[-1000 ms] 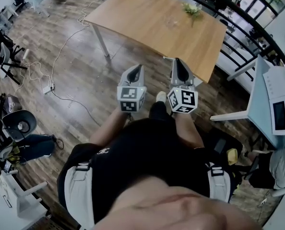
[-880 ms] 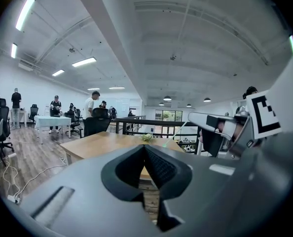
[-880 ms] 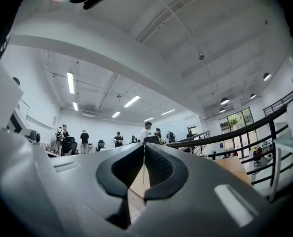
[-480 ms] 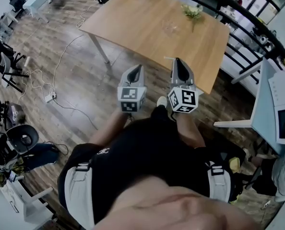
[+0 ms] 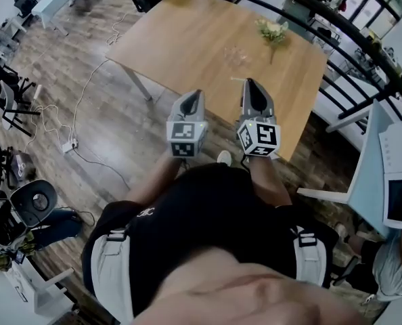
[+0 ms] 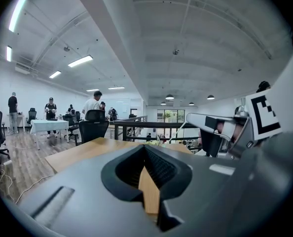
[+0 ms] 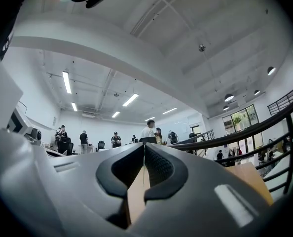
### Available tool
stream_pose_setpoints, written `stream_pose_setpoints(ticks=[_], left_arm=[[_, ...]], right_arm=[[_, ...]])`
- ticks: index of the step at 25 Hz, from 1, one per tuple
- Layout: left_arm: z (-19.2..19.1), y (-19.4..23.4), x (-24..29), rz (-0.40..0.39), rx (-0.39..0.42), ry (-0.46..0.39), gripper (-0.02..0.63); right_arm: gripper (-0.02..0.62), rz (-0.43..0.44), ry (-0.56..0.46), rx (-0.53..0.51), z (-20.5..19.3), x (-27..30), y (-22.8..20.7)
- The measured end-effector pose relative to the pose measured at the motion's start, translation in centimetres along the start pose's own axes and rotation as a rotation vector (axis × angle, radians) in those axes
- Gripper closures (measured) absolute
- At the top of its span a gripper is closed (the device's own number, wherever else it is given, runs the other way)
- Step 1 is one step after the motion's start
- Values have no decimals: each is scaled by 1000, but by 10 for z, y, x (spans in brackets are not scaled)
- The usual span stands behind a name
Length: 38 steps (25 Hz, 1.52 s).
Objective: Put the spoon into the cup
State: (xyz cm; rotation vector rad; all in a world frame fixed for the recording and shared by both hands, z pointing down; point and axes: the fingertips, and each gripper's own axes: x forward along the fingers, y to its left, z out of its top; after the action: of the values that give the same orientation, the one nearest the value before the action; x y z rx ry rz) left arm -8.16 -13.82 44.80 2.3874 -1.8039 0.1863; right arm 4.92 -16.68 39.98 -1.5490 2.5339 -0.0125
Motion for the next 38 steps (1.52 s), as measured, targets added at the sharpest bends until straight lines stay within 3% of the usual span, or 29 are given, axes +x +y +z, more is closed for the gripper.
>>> stream_pose_setpoints(ticks=[13, 19, 28, 33, 38], left_arm=[[23, -17, 149, -9, 13, 29, 594], [30, -13, 177, -19, 8, 41, 594], [15, 9, 226, -76, -24, 79, 594], [27, 29, 256, -144, 7, 65, 594], [30, 42, 276, -198, -3, 71, 594]], right_arm=[[588, 4, 15, 41, -15, 104, -109], [589, -3, 28, 45, -19, 134, -129], [589, -97, 81, 50, -50, 171, -154], [591, -195, 115, 152, -74, 196, -170], [591, -218, 142, 268, -98, 213, -180]])
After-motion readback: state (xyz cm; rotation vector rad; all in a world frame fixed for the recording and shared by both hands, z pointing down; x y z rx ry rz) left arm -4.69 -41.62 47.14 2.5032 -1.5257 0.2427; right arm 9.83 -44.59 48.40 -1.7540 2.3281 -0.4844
